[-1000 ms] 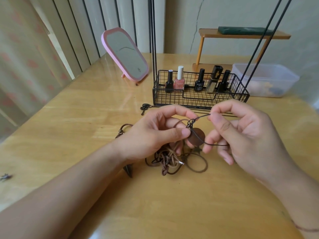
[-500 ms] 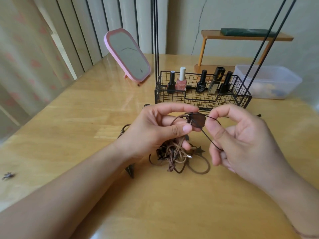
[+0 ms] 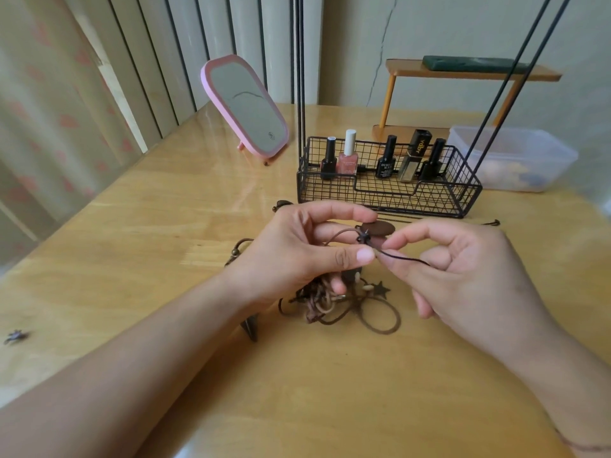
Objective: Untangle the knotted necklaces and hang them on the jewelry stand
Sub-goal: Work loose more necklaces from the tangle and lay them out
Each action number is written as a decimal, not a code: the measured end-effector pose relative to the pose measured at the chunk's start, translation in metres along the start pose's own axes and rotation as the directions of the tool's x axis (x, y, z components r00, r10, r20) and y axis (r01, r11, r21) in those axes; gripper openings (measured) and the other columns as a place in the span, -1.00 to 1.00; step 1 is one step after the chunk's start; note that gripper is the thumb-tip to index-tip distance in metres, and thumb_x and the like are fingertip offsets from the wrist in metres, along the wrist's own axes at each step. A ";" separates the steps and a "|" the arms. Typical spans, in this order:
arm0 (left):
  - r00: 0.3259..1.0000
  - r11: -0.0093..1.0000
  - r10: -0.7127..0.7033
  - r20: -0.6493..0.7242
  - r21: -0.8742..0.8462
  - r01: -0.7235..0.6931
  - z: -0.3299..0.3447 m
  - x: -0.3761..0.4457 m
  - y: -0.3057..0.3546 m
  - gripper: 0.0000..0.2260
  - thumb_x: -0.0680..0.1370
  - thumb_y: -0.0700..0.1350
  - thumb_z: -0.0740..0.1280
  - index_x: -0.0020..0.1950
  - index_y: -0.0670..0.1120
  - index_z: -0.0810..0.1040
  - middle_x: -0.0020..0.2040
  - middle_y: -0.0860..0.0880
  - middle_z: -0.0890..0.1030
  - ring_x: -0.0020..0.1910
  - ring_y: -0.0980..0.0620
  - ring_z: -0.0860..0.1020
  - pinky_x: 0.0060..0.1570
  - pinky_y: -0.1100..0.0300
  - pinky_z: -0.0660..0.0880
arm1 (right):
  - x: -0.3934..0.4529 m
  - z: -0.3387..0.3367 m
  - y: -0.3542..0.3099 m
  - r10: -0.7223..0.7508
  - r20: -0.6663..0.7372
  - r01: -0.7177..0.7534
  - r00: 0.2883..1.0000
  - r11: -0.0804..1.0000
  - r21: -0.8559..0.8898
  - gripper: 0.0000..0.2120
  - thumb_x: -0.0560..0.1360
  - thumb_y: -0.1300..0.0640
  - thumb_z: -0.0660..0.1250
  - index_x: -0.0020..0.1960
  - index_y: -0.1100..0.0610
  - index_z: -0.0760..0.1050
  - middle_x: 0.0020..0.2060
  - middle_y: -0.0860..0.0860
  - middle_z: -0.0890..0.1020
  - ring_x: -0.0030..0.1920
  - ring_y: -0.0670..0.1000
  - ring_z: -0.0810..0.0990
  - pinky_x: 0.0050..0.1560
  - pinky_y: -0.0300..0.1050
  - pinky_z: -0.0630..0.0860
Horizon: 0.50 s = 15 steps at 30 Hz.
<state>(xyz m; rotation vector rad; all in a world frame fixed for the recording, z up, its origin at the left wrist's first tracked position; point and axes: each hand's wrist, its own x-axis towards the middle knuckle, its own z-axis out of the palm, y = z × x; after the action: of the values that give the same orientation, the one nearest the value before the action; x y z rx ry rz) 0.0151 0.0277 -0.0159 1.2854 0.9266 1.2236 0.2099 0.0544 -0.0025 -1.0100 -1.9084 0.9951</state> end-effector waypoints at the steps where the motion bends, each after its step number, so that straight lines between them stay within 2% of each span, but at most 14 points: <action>1: 0.999 1.000 0.003 -0.035 0.031 -0.002 0.000 0.000 0.000 -0.67 0.35 -0.22 0.46 0.11 -0.10 0.60 -0.21 -0.08 0.69 -0.50 0.15 0.54 -0.53 0.33 0.48 | 0.000 -0.001 0.000 -0.004 -0.008 0.004 1.000 1.000 -0.014 -0.92 0.45 0.04 0.47 -0.15 -0.11 0.60 -0.64 0.06 0.51 -0.61 -0.04 0.29 -0.55 -0.24 0.27; 3: 0.997 0.998 0.019 -0.076 0.069 -0.014 0.000 0.000 0.001 -0.73 0.35 -0.19 0.46 0.04 -0.09 0.62 -0.29 -0.07 0.64 -0.58 0.19 0.46 -0.60 0.37 0.38 | 0.001 -0.003 -0.001 -0.014 -0.016 0.013 1.000 0.999 -0.032 -0.93 0.45 0.03 0.48 -0.18 -0.05 0.60 -0.64 0.07 0.51 -0.63 -0.06 0.31 -0.54 -0.27 0.29; 5: 0.997 0.996 0.041 -0.066 0.082 -0.036 -0.001 -0.001 0.002 -0.79 0.40 -0.20 0.43 0.02 -0.13 0.61 -0.27 -0.16 0.62 -0.60 0.21 0.43 -0.62 0.38 0.31 | 0.002 -0.004 -0.001 -0.004 -0.015 0.004 1.000 1.000 -0.018 -0.91 0.47 0.05 0.46 -0.20 0.02 0.60 -0.64 0.07 0.50 -0.65 -0.09 0.33 -0.54 -0.33 0.30; 6: 0.998 0.995 0.053 -0.044 0.084 -0.050 -0.001 -0.001 0.003 -0.83 0.45 -0.22 0.41 0.03 -0.15 0.59 -0.22 -0.20 0.63 -0.59 0.22 0.45 -0.62 0.39 0.30 | 0.003 -0.005 -0.001 0.019 -0.006 -0.019 1.000 1.000 0.018 -0.89 0.49 0.07 0.43 -0.20 0.05 0.61 -0.65 0.08 0.48 -0.65 -0.07 0.32 -0.55 -0.33 0.30; 8: 0.997 0.995 0.069 0.020 0.067 -0.070 -0.004 -0.002 0.002 -0.86 0.52 -0.27 0.38 0.07 -0.14 0.57 -0.18 -0.14 0.69 -0.59 0.23 0.42 -0.61 0.39 0.28 | 0.004 -0.007 -0.001 0.092 0.040 -0.097 0.995 0.985 0.141 -0.82 0.53 0.10 0.38 -0.24 0.11 0.61 -0.65 0.11 0.43 -0.64 0.05 0.30 -0.59 -0.26 0.27; 12: 0.981 0.999 0.051 0.189 -0.009 -0.050 -0.011 -0.001 0.000 -0.67 0.51 -0.31 0.28 0.25 -0.12 0.53 -0.23 -0.10 0.69 -0.64 0.17 0.30 -0.63 0.38 0.23 | 0.008 -0.010 0.001 0.218 0.132 -0.248 0.967 0.927 0.283 -0.71 0.55 0.05 0.29 -0.33 0.08 0.57 -0.60 0.14 0.42 -0.61 0.06 0.31 -0.59 -0.28 0.18; 15: 0.955 1.000 -0.024 0.297 0.020 0.019 -0.012 0.000 0.001 -0.56 0.51 -0.35 0.19 0.38 -0.15 0.46 -0.29 -0.15 0.67 -0.67 0.15 0.29 -0.66 0.40 0.21 | 0.009 -0.012 0.000 0.202 0.151 -0.246 0.968 0.883 0.400 -0.72 0.46 0.03 0.38 -0.40 0.10 0.53 -0.61 0.12 0.39 -0.62 0.04 0.31 -0.52 -0.21 0.08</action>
<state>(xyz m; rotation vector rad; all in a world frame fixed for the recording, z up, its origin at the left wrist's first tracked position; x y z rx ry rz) 0.0028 0.0298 -0.0162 1.4230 0.7307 0.9724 0.2173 0.0656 0.0045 -0.9492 -1.5799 1.5415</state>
